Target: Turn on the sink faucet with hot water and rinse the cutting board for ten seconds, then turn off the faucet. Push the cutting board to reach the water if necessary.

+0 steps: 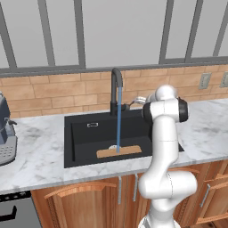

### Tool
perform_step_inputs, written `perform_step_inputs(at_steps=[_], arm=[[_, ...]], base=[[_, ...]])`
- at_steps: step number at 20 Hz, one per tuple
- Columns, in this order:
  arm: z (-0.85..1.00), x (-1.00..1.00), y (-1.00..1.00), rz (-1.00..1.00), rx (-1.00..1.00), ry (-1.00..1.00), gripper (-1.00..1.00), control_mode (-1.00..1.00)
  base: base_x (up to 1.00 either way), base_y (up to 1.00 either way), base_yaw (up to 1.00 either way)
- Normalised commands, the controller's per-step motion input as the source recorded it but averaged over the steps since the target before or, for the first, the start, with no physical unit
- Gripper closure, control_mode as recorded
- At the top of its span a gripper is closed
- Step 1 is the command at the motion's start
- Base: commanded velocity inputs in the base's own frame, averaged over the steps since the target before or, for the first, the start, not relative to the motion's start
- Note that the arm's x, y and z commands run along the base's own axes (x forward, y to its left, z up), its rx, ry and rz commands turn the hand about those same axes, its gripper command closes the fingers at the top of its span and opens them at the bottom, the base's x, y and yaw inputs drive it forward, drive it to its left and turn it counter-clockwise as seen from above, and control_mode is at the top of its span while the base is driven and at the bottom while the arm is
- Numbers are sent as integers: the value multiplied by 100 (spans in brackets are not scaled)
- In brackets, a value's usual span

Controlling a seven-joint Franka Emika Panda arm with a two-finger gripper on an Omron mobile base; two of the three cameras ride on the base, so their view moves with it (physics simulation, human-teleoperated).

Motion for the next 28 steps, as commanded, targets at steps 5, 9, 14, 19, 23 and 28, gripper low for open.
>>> perform_step_inputs(at_steps=[5,9,14,19,23,28], arm=[[9,6,-7,1,1,0,-100,-100],[8,3,0,1,0,0,-100,-100],[3,2,0,1,0,1,-100,-100],[7,4,0,3,0,2,-100,-100],[9,3,0,3,0,0,-100,-100],[14,3,2,4,0,0,-100,-100]], base=[[0,0,0],[0,0,0],[0,0,0],[0,0,0],[0,0,0],[0,0,0]])
